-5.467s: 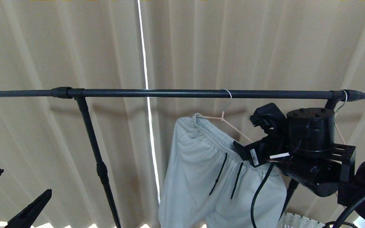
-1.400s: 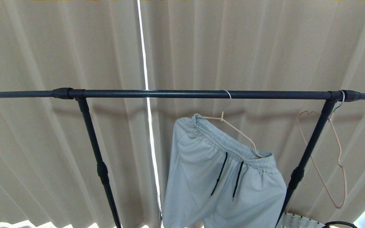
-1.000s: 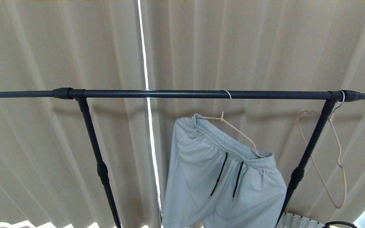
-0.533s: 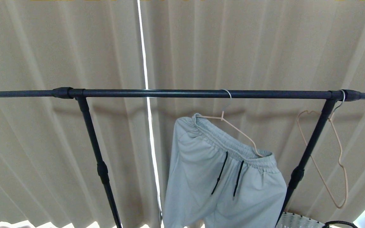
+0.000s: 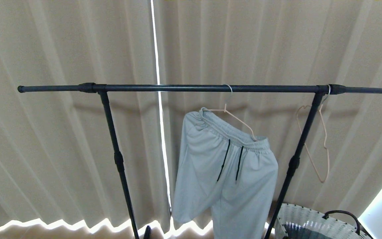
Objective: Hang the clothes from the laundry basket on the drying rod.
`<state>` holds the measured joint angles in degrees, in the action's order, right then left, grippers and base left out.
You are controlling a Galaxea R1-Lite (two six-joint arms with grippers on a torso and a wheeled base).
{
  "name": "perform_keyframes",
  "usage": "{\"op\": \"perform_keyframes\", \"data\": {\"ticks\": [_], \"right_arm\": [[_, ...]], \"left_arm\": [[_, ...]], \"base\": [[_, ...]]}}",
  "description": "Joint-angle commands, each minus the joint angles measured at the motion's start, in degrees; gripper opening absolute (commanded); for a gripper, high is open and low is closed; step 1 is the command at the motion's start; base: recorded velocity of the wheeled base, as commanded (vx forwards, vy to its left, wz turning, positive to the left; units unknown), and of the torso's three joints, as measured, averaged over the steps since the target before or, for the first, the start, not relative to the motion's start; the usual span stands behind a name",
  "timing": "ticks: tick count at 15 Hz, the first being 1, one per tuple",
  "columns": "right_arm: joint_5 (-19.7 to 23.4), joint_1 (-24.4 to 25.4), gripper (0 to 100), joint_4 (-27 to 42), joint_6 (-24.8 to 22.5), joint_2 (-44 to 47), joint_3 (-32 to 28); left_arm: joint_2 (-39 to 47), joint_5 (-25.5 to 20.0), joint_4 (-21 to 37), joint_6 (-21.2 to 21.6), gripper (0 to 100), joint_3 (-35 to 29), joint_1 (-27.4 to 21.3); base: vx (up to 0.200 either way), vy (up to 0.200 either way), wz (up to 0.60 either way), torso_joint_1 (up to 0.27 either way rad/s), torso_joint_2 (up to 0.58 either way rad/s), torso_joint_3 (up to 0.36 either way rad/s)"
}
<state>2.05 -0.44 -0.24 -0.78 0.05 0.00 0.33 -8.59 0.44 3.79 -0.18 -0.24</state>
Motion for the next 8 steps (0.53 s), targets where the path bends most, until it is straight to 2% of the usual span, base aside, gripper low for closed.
{"op": "perform_keyframes", "data": {"ticks": [1, 8], "right_arm": [[0.15, 0.0, 100, -0.02, -0.1, -0.05, 0.0], [0.15, 0.0, 100, -0.02, -0.19, -0.05, 0.0]], "left_arm": [[-0.07, 0.07, 0.0, -0.01, 100, 0.01, 0.07], [-0.07, 0.42, 0.0, -0.36, 100, 0.01, -0.02]], "base": [[0.0, 0.0, 0.0, 0.0, 0.0, 0.0], [0.0, 0.0, 0.0, -0.009, 0.02, 0.01]]}}
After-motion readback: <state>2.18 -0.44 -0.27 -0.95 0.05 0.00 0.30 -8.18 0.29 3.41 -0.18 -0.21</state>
